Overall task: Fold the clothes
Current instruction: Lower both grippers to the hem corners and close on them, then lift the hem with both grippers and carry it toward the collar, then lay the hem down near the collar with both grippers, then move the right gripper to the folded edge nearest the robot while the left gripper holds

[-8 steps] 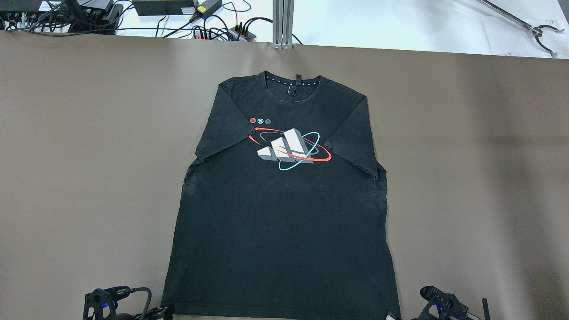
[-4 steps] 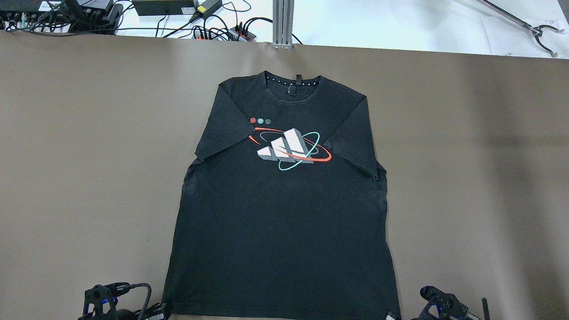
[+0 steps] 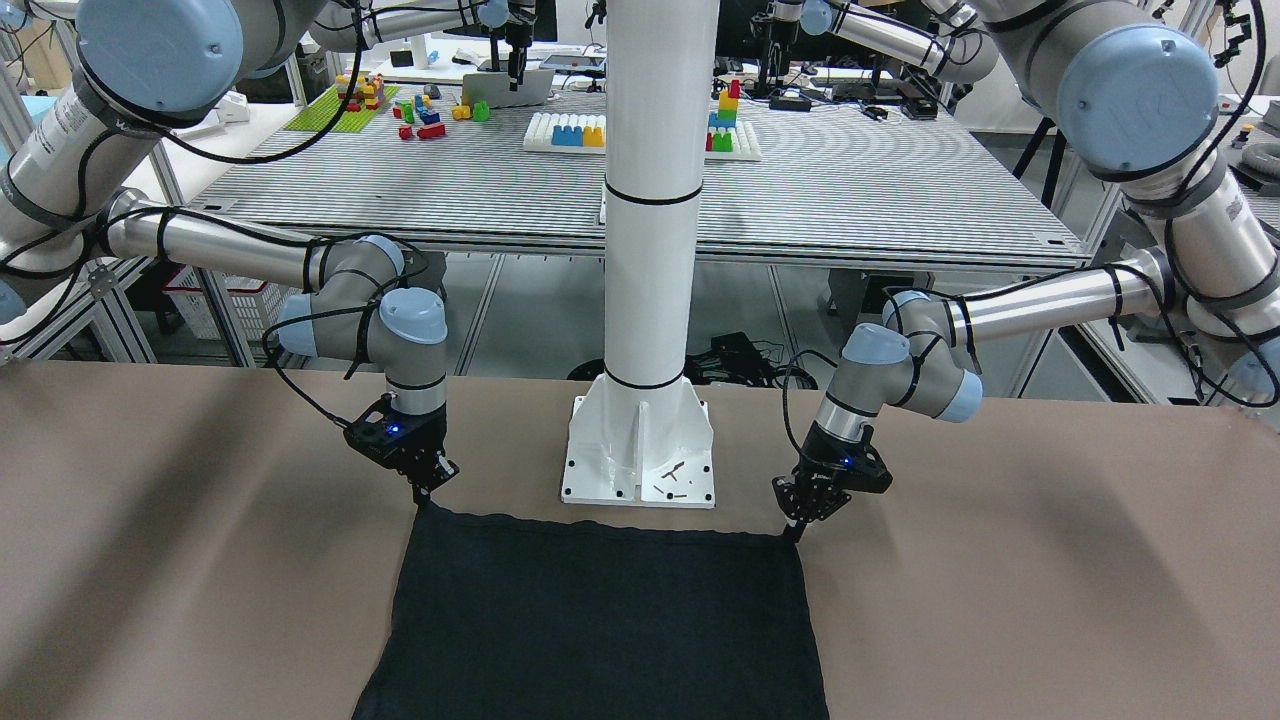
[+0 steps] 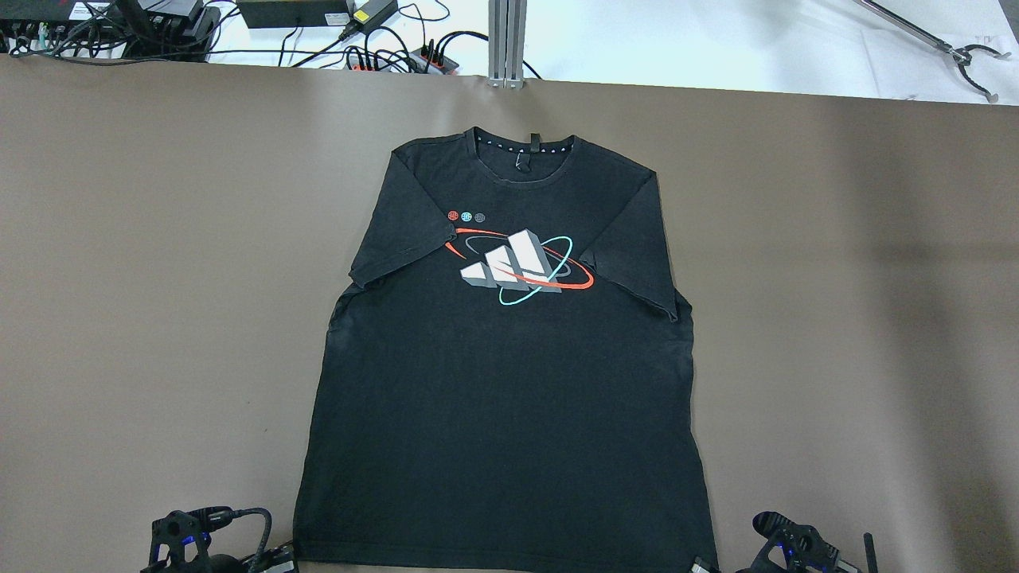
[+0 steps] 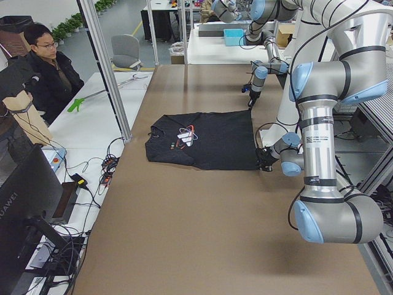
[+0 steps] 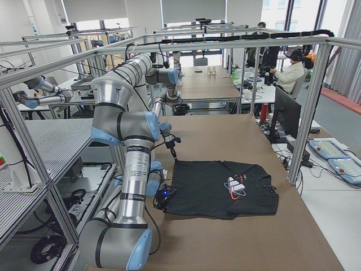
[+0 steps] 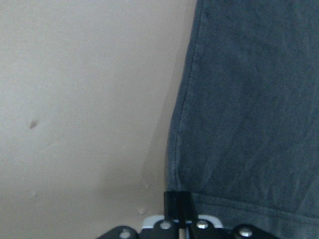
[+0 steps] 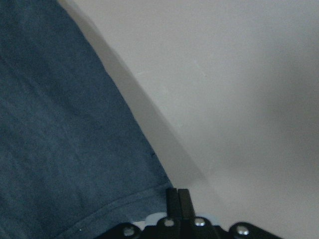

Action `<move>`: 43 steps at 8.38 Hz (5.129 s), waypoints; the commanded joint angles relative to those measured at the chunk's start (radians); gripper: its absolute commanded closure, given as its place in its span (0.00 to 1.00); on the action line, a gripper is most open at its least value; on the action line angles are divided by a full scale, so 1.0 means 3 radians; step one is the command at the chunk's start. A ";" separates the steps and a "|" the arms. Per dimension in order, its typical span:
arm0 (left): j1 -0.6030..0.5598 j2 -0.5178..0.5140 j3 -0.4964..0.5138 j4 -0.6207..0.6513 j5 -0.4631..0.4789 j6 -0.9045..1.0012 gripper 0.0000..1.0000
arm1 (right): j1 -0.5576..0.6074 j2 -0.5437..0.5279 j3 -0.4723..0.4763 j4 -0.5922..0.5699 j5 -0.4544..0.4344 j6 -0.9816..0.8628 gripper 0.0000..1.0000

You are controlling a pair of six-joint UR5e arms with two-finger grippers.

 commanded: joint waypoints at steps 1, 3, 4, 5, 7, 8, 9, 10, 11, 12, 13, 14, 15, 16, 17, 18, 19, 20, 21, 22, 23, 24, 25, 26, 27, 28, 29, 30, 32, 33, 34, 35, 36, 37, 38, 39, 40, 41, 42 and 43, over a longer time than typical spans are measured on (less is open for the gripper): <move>-0.0003 0.0019 -0.0022 0.0000 -0.0001 0.0005 1.00 | 0.0011 0.0000 0.0037 0.0000 0.0000 -0.0010 1.00; -0.0028 0.0085 -0.0378 0.0000 -0.0133 0.0015 1.00 | 0.0021 -0.0107 0.0297 -0.0056 0.0005 -0.0010 1.00; -0.0028 0.0192 -0.0517 -0.0005 -0.0139 0.0015 1.00 | 0.0021 -0.0103 0.0364 -0.0107 0.0035 -0.0010 1.00; -0.0028 0.0284 -0.0746 0.0000 -0.0139 0.0015 1.00 | 0.0061 -0.0108 0.0430 -0.0148 0.0076 -0.0015 1.00; -0.0039 0.0367 -0.0932 -0.0005 -0.0098 0.0005 1.00 | 0.0189 -0.0092 0.0735 -0.0464 0.0158 -0.0346 1.00; -0.0049 0.0377 -0.0973 -0.0005 -0.0113 0.0010 1.00 | 0.0261 -0.0016 0.0778 -0.0572 0.0168 -0.0464 1.00; -0.0130 0.0321 -0.0958 -0.0005 -0.0154 0.0020 1.00 | 0.0393 0.0192 0.0692 -0.0588 0.0189 -0.0809 1.00; -0.0485 0.0199 -0.0923 0.0005 -0.0484 0.0162 1.00 | 0.0769 0.0457 0.0479 -0.0593 0.0351 -0.1182 1.00; -0.0828 0.0026 -0.0786 0.0005 -0.0785 0.0326 1.00 | 0.1132 0.0632 0.0214 -0.0588 0.0631 -0.1510 1.00; -0.1110 -0.0279 -0.0491 0.0020 -0.0910 0.0444 1.00 | 0.1460 0.0841 -0.0017 -0.0588 0.0831 -0.1807 1.00; -0.1446 -0.0769 -0.0093 0.0162 -0.1129 0.0723 1.00 | 0.1756 0.0909 -0.0156 -0.0588 0.0975 -0.2215 1.00; -0.1779 -0.1153 0.0144 0.0488 -0.1379 0.0837 1.00 | 0.2028 0.1092 -0.0319 -0.0603 0.1078 -0.2538 1.00; -0.2111 -0.1521 0.0323 0.0800 -0.1614 0.1026 1.00 | 0.2218 0.1307 -0.0554 -0.0603 0.1114 -0.2607 1.00; -0.2428 -0.1672 0.0452 0.0944 -0.1799 0.1256 1.00 | 0.2447 0.1532 -0.0794 -0.0603 0.1120 -0.2663 1.00; -0.2680 -0.1673 0.0554 0.0936 -0.1983 0.1394 1.00 | 0.2632 0.1686 -0.0948 -0.0603 0.1135 -0.2770 1.00; -0.2834 -0.1658 0.0581 0.0946 -0.2056 0.1492 1.00 | 0.2801 0.1718 -0.1005 -0.0598 0.1140 -0.2857 1.00; -0.2906 -0.1663 0.0631 0.0946 -0.2077 0.1523 1.00 | 0.2965 0.1789 -0.1087 -0.0603 0.1150 -0.3015 1.00; -0.3013 -0.1673 0.0698 0.0936 -0.2082 0.1554 1.00 | 0.3083 0.1891 -0.1204 -0.0603 0.1201 -0.3108 1.00; -0.3101 -0.1658 0.0759 0.0921 -0.2113 0.1681 1.00 | 0.3124 0.2044 -0.1378 -0.0598 0.1201 -0.3114 1.00; -0.3162 -0.1658 0.0800 0.0915 -0.2148 0.1723 1.00 | 0.3130 0.2141 -0.1526 -0.0583 0.1196 -0.3114 1.00; -0.3158 -0.1673 0.0872 0.0890 -0.2144 0.1723 1.00 | 0.3160 0.2218 -0.1685 -0.0553 0.1181 -0.3119 1.00; -0.3148 -0.1694 0.0969 0.0885 -0.2138 0.1723 1.00 | 0.3166 0.2224 -0.1813 -0.0507 0.1166 -0.3139 1.00; -0.3147 -0.1861 0.1218 0.0809 -0.2128 0.1723 1.00 | 0.3166 0.2224 -0.1966 -0.0395 0.1161 -0.3155 1.00; -0.3147 -0.2095 0.1579 0.0641 -0.2123 0.1703 1.00 | 0.3140 0.2204 -0.2155 -0.0161 0.1156 -0.3150 1.00; -0.3142 -0.2265 0.1882 0.0482 -0.2118 0.1693 1.00 | 0.3120 0.2229 -0.2354 0.0059 0.1155 -0.3109 1.00; -0.3147 -0.2358 0.2047 0.0460 -0.2113 0.1698 1.00 | 0.3115 0.2234 -0.2452 0.0198 0.1155 -0.3109 1.00; -0.3153 -0.2434 0.2175 0.0455 -0.2103 0.1693 1.00 | 0.3114 0.2255 -0.2554 0.0280 0.1155 -0.3109 1.00; -0.3153 -0.2491 0.2257 0.0455 -0.2098 0.1682 1.00 | 0.3114 0.2316 -0.2672 0.0408 0.1155 -0.3099 1.00; -0.3168 -0.2497 0.2375 0.0374 -0.2092 0.1682 0.94 | 0.3079 0.2545 -0.2927 0.0577 0.1130 -0.2702 1.00; -0.3168 -0.2502 0.2416 0.0323 -0.2092 0.1677 0.91 | 0.3028 0.2647 -0.3050 0.0593 0.1054 -0.2492 1.00; -0.3163 -0.2507 0.2432 0.0322 -0.2092 0.1682 0.86 | 0.3002 0.2633 -0.3077 0.0664 0.0947 -0.2480 1.00; -0.3168 -0.2517 0.2447 0.0322 -0.2092 0.1677 0.84 | 0.3002 0.2643 -0.3183 0.0791 0.0931 -0.2475 0.99; -0.3173 -0.2568 0.2528 0.0322 -0.2092 0.1677 0.80 | 0.3002 0.2648 -0.3210 0.0833 0.0936 -0.2373 0.88; -0.3234 -0.2715 0.2732 0.0327 -0.2097 0.1627 0.68 | 0.3002 0.2704 -0.3210 0.0833 0.0931 -0.2059 0.66; -0.3234 -0.2833 0.2936 0.0297 -0.2098 0.1601 0.46 | 0.2926 0.2740 -0.3220 0.0833 0.0930 -0.1807 0.56; -0.3239 -0.2819 0.2938 0.0292 -0.2103 0.1600 0.37 | 0.2880 0.2746 -0.3205 0.0833 0.0865 -0.1754 0.48; -0.3239 -0.2804 0.2923 0.0286 -0.2108 0.1590 0.32 | 0.2879 0.2730 -0.3179 0.0833 0.0844 -0.1728 0.46; -0.3214 -0.2808 0.2897 0.0276 -0.2113 0.1519 0.30 | 0.2859 0.2563 -0.2936 0.0833 0.0884 -0.1723 0.46; -0.3178 -0.2803 0.2862 0.0271 -0.2103 0.1478 0.30 | 0.2753 0.2081 -0.2377 0.0833 0.0884 -0.1733 0.46; -0.3178 -0.2793 0.2861 0.0266 -0.2098 0.1478 0.30 | 0.2615 0.1696 -0.1936 0.0854 0.0890 -0.1728 0.46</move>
